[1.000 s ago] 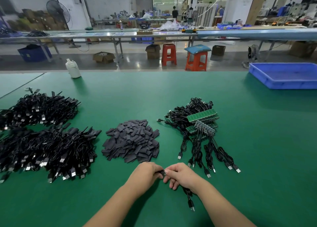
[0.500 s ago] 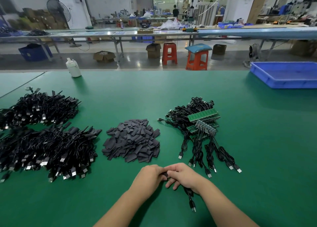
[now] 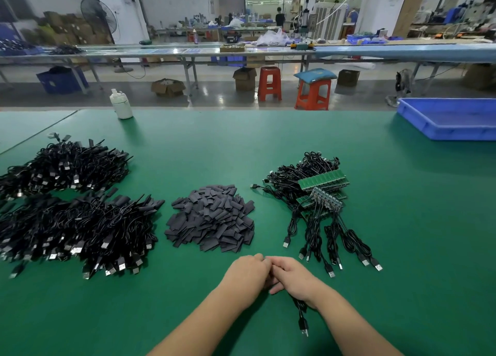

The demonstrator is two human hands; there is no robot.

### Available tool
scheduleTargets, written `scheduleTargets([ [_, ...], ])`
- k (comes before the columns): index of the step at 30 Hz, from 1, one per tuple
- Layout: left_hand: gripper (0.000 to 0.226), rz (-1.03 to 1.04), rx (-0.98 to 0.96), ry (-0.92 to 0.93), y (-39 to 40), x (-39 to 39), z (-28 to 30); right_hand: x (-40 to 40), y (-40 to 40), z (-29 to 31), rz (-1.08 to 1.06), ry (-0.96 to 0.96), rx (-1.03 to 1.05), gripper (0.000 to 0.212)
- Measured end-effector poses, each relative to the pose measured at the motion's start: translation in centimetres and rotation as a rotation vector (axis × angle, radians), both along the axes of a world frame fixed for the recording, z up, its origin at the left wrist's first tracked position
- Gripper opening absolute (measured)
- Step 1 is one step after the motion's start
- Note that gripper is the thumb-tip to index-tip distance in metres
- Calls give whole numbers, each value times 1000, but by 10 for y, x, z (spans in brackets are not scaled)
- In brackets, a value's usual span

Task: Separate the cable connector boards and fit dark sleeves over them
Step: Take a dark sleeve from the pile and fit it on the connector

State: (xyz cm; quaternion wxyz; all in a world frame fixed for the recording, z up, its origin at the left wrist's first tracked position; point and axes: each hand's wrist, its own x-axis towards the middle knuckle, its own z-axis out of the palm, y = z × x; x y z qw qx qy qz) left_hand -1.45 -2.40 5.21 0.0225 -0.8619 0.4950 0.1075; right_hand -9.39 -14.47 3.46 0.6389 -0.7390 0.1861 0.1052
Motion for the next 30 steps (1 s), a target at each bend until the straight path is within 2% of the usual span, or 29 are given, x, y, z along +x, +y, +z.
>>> scheduleTargets([
  [2, 25, -18, 0, -14, 0, -1, 2, -1, 1, 1, -6, -4, -12, 35],
  [4, 30, -16, -108, 21, 4, 3, -2, -1, 2, 1, -17, -7, -2, 32],
  [6, 49, 100, -353, 169, 10, 8, -7, 1, 5, 2, -47, 1, 9, 28],
  [8, 64, 308, -614, 373, 16, 10, -7, 7, 7, 6, -134, -25, 44, 25],
  [10, 58, 512, -768, 592, 22, 7, -7, 15, 8, 11, -317, -103, 223, 24],
  [13, 37, 612, -755, 1069, 27, -2, -13, 32, 17, 19, -628, -249, 698, 22],
  [14, 29, 616, -784, 1199, 28, -6, -13, 38, 22, 20, -679, -276, 761, 21],
  [16, 18, 638, -872, 1261, 31, -8, -11, 47, 34, 20, -682, -289, 709, 21],
  [19, 12, 661, -924, 1166, 39, -1, -3, 55, 44, 19, -555, -254, 434, 26],
  [21, 10, 662, -921, 998, 49, 12, 6, 54, 42, 16, -411, -210, 73, 37],
  [24, 9, 689, -886, 543, 77, 52, 21, 36, 28, 0, -203, -200, -573, 47],
  [26, 6, 732, -820, 219, 103, 86, 31, 16, 15, -20, -85, -190, -906, 49],
  [28, 8, 806, -720, -70, 131, 121, 37, -2, 4, -38, -4, -158, -1087, 50],
  [30, 13, 875, -567, -283, 156, 150, 39, -11, 0, -48, 15, -140, -1135, 51],
])
